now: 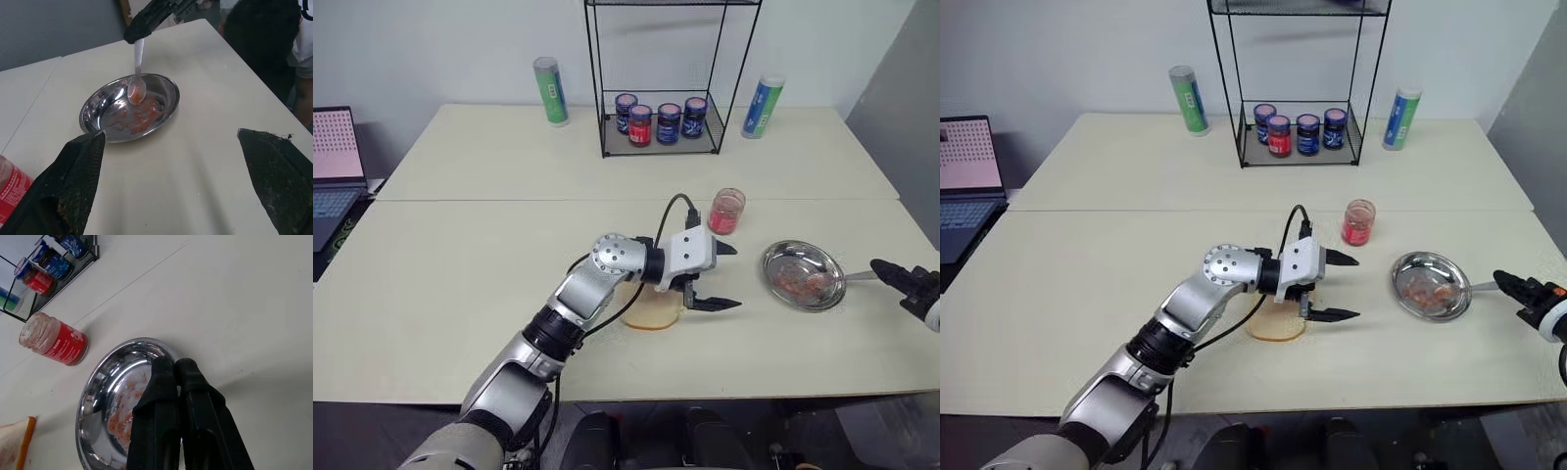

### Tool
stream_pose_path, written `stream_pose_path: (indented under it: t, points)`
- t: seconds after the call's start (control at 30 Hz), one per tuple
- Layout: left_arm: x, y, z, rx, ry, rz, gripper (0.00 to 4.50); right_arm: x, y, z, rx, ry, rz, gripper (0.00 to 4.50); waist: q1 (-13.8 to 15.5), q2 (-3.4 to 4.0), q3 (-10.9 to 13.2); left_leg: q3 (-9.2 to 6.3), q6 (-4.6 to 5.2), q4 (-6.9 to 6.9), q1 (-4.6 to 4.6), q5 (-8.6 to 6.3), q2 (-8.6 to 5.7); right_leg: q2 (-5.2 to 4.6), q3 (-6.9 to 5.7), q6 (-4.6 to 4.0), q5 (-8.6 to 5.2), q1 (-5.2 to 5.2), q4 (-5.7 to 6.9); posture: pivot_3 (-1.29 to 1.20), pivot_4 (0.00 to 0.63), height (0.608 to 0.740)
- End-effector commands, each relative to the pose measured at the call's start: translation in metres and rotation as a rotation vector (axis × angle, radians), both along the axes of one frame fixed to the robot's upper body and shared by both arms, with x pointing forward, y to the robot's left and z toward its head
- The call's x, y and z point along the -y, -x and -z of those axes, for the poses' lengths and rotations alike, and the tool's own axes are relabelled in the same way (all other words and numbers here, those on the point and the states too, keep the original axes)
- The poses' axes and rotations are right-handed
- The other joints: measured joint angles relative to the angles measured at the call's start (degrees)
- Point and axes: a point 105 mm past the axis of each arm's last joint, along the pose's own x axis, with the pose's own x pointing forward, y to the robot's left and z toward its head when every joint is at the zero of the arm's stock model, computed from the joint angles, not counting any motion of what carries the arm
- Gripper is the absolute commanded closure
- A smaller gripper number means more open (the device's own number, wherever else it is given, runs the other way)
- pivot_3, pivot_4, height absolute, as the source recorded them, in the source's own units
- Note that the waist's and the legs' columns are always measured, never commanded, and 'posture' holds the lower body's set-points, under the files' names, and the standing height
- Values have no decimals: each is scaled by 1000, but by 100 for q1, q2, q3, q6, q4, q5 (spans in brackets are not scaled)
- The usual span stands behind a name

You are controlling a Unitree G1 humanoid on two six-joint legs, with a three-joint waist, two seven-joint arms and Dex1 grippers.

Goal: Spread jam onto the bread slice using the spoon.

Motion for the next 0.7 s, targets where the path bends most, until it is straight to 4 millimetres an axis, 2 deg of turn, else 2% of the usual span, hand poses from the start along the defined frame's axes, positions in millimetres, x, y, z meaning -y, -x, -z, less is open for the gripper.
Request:
stream_pose_path:
  t: [0.03,0.07,0.13,0.17,0.23,0.5,0.6,0.63,0.7]
  points:
    - [2,1,-11,43,33,5,0,10,-8,-2,5,39,14,4467,3,2,-2,0,0,0,1,0,0,0,-1,-1,0,0,0,0,150,740]
    - [2,0,-11,42,34,4,0,10,-9,-1,6,37,13,4467,3,2,-1,-1,0,0,1,0,0,0,-1,-2,1,1,1,0,150,740]
    - [0,0,-11,43,35,-2,0,11,-12,0,6,32,10,4023,17,2,-2,-1,0,1,0,0,-1,0,-1,-3,2,1,1,0,150,740]
    - [-1,-1,-12,44,36,-7,0,11,-14,0,7,27,8,3946,25,2,-1,-1,0,1,0,0,0,0,-2,-3,2,1,2,0,150,740]
    - [-2,-2,-13,45,39,-15,0,10,-17,0,9,21,1,3307,32,7,-2,0,0,1,-1,0,-2,-2,-2,-10,6,1,1,0,150,740]
    - [-3,-2,-14,46,43,-23,0,15,-21,-1,11,20,16,1743,37,8,-3,0,0,1,-1,0,-2,-2,-3,-12,8,0,2,0,150,740]
    - [-4,-2,-13,44,43,-25,0,16,-21,-2,12,22,19,850,36,9,-3,1,-1,1,-1,0,-2,-3,-1,-13,8,0,2,0,150,740]
    - [-4,-2,-13,44,43,-25,0,17,-21,-2,12,23,19,784,36,9,-3,1,0,2,0,0,-2,-3,-2,-14,9,0,2,0,150,740]
    - [-4,-3,-14,43,44,-27,0,17,-20,-3,12,25,17,170,36,9,-3,0,-1,1,0,0,-2,-2,-2,-16,10,0,3,0,150,740]
